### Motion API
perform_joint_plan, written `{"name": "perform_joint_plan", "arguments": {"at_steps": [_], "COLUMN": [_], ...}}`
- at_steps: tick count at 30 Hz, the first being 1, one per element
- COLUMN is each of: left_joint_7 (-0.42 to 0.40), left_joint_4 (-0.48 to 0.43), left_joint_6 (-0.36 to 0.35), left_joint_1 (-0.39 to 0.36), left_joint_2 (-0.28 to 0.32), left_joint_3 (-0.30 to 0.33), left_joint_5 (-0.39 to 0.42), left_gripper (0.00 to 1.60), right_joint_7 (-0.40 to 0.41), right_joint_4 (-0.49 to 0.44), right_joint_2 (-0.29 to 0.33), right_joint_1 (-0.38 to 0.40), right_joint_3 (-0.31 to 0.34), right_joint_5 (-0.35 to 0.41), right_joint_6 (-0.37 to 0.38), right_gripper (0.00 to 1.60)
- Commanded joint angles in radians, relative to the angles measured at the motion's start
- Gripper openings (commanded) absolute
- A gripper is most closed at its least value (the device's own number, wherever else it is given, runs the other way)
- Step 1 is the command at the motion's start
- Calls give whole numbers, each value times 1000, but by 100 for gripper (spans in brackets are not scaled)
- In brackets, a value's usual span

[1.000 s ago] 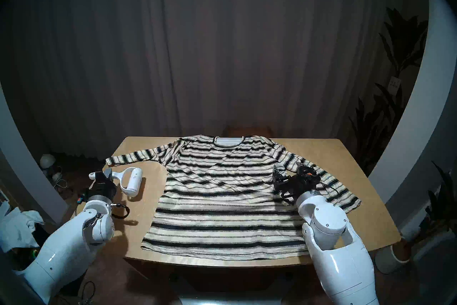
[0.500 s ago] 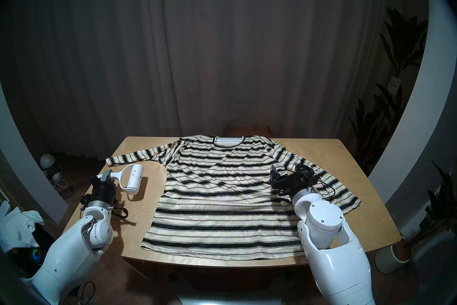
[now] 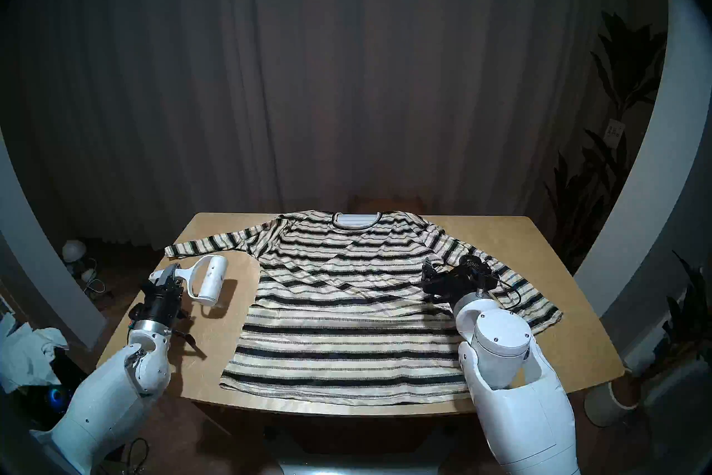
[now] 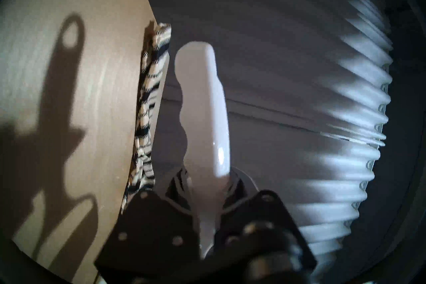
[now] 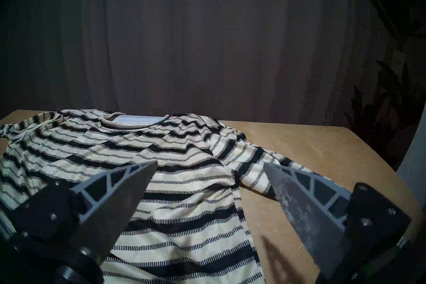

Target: Use the fur roller to clean a top

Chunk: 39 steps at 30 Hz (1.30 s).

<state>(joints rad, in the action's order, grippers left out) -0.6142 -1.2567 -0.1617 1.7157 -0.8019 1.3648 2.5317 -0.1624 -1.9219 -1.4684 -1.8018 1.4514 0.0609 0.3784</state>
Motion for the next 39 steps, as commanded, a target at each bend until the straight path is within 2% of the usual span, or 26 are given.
{"name": "perform_joint_plan", "arguments": {"at_steps": [1,5,9,12,19,23,32,38,39], "left_joint_7": [-50,-47,-1,42,147,177,266,274,284], "left_joint_4": [7,66,138,164,148,138,-4,-85,-104], "left_joint_6": [-121,-201,-272,-263,-187,-150,-42,44,62], "left_joint_1": [-36,-68,-118,-143,-150,-144,-44,22,37], "left_joint_2": [102,111,82,65,49,41,71,91,88], "left_joint_3": [1,-32,-53,-66,-56,-48,-3,26,40], "left_joint_5": [-26,-35,-22,-7,38,51,118,128,150], "left_gripper": [0,0,0,0,0,0,0,0,0], "right_joint_7": [-37,-56,-67,-71,-79,-83,-81,-82,-82], "right_joint_4": [-44,-53,-56,-57,-60,-62,-56,-55,-54], "right_joint_2": [-25,-32,-33,-32,-33,-35,-30,-33,-33], "right_joint_1": [-4,-4,-2,-2,-3,-3,-5,-7,-9], "right_joint_3": [3,3,4,5,5,6,15,21,24], "right_joint_5": [-6,-10,-11,-12,-11,-9,-2,9,12], "right_joint_6": [32,56,72,78,85,88,81,80,79], "right_gripper": [160,160,160,160,160,160,160,160,160]}}
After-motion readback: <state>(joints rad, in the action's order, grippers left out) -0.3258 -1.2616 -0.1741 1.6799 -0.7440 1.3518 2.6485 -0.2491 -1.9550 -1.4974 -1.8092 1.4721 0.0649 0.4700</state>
